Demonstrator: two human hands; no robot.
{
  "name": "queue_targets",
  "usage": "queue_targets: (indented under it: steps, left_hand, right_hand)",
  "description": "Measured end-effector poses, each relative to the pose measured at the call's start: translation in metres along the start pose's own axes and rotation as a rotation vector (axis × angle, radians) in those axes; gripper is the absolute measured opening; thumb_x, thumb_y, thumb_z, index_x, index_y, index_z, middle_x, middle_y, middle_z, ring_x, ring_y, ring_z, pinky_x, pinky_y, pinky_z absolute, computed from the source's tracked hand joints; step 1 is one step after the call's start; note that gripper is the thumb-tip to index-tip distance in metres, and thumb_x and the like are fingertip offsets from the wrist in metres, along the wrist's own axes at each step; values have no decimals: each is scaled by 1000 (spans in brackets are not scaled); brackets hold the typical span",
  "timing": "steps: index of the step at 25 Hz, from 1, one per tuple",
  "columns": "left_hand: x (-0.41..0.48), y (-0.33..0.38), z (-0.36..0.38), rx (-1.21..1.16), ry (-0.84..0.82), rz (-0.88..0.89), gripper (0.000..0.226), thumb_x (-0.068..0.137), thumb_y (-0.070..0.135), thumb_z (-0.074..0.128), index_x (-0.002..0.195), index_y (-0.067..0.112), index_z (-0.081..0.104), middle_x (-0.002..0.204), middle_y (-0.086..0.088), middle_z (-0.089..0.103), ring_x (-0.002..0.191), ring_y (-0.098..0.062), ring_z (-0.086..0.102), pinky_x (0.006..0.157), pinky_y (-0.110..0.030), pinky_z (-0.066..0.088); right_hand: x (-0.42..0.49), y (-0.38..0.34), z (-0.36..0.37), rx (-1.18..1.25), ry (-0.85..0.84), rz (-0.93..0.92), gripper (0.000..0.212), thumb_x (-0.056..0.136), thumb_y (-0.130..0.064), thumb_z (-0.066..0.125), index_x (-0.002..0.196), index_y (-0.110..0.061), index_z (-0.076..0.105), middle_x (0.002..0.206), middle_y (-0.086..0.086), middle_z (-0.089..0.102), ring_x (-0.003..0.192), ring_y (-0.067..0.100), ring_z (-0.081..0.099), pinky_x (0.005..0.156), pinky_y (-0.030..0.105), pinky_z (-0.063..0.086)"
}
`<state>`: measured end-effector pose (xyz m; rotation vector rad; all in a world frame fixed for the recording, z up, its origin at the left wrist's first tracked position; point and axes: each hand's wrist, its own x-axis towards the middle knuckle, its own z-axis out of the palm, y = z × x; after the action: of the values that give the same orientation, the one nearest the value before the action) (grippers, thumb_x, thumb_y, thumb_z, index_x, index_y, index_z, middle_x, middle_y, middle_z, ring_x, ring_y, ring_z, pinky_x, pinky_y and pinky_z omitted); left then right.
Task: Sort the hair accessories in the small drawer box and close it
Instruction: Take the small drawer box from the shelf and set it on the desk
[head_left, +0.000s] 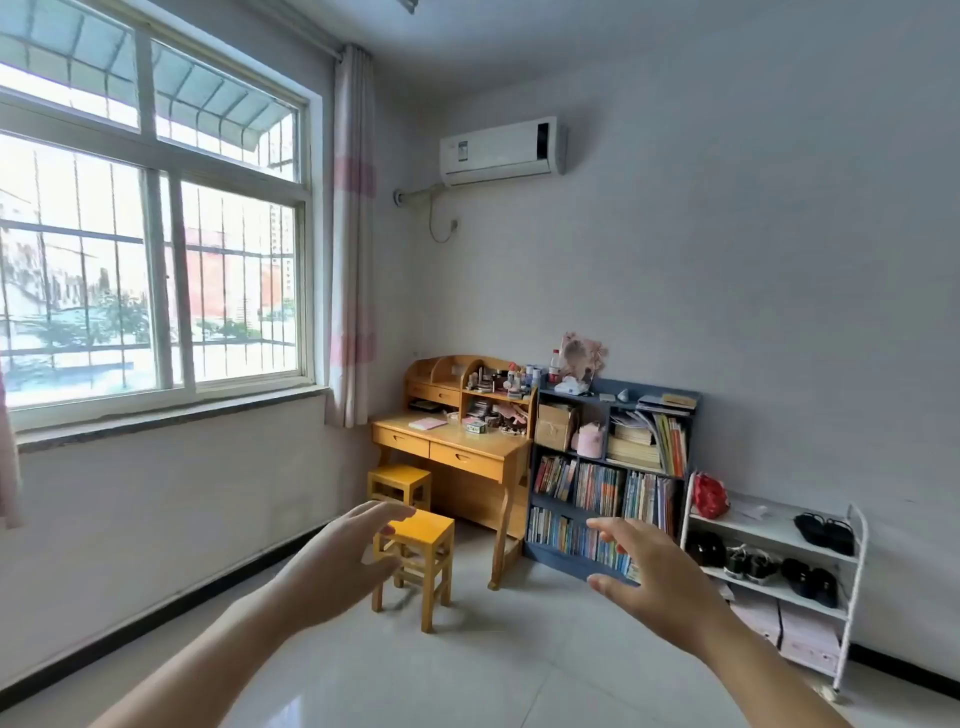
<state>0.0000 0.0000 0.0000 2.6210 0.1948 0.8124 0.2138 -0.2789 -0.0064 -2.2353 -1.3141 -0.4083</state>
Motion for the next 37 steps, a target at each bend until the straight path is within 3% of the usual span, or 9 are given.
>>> queue_targets:
  steps: [11, 23, 33, 37]
  left_hand:
    - [143, -54, 54, 2, 56, -64, 50, 83, 15, 66, 126, 31, 47, 123, 8, 55, 105, -3, 55, 87, -23, 52]
    - [258, -135, 116, 34, 46, -150, 48, 83, 18, 65, 125, 33, 48, 120, 11, 54, 105, -4, 55, 87, -19, 47]
    - [394, -284, 146, 63, -32, -103, 47, 84, 22, 64, 122, 41, 45, 122, 17, 52, 103, 2, 54, 85, -14, 46]
    - [448, -335, 154, 54, -19, -92, 47, 84, 22, 64, 126, 35, 47, 124, 13, 53, 104, 0, 54, 86, -15, 46]
  right_hand:
    - [136, 112, 35, 53, -17, -24, 52, 80, -42, 65, 127, -38, 42, 116, -20, 48, 108, 1, 47, 88, 21, 39]
    - [259, 208, 103, 91, -80, -50, 53, 81, -41, 65, 128, -37, 41, 112, -19, 49, 107, 2, 47, 92, 23, 42]
    - [420, 266, 183, 39, -59, 20, 52, 82, -42, 62, 129, -39, 40, 118, -19, 49, 109, -1, 44, 86, 20, 36]
    - [475, 279, 213, 37, -51, 29, 52, 83, -42, 61, 129, -40, 39, 117, -20, 46, 108, -1, 43, 86, 19, 36]
